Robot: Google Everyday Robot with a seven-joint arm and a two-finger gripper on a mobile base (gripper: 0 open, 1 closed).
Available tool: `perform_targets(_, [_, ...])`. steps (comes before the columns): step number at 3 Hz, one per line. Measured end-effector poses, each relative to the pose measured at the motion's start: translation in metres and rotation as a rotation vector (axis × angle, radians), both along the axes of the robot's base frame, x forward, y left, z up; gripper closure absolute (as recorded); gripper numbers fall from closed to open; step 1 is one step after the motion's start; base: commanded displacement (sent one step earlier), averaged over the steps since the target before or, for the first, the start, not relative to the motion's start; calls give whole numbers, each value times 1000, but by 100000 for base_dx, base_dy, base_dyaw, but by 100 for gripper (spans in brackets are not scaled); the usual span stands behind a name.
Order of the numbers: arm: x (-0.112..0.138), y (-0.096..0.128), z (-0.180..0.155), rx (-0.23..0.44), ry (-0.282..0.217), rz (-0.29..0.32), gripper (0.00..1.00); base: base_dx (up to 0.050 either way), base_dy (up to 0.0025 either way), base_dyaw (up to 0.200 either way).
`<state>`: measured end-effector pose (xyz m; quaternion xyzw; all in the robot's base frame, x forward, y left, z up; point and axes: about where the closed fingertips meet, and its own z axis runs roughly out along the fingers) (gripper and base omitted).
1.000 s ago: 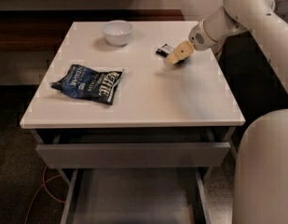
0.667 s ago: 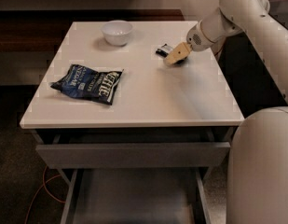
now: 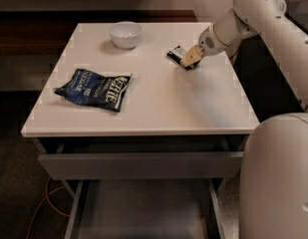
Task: Place rxbar blueberry into middle drawer
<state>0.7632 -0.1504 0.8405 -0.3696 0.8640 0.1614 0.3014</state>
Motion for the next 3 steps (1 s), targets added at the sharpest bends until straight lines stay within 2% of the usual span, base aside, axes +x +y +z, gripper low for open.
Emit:
perform_targets(1, [-19, 11, 22, 11, -40, 74, 98, 0, 0, 0])
perform_targets(2, [-54, 23, 50, 22, -86, 178, 100, 0, 0, 0])
perform_targets(3, [-85, 29, 69, 25, -108, 241, 100, 0, 0, 0])
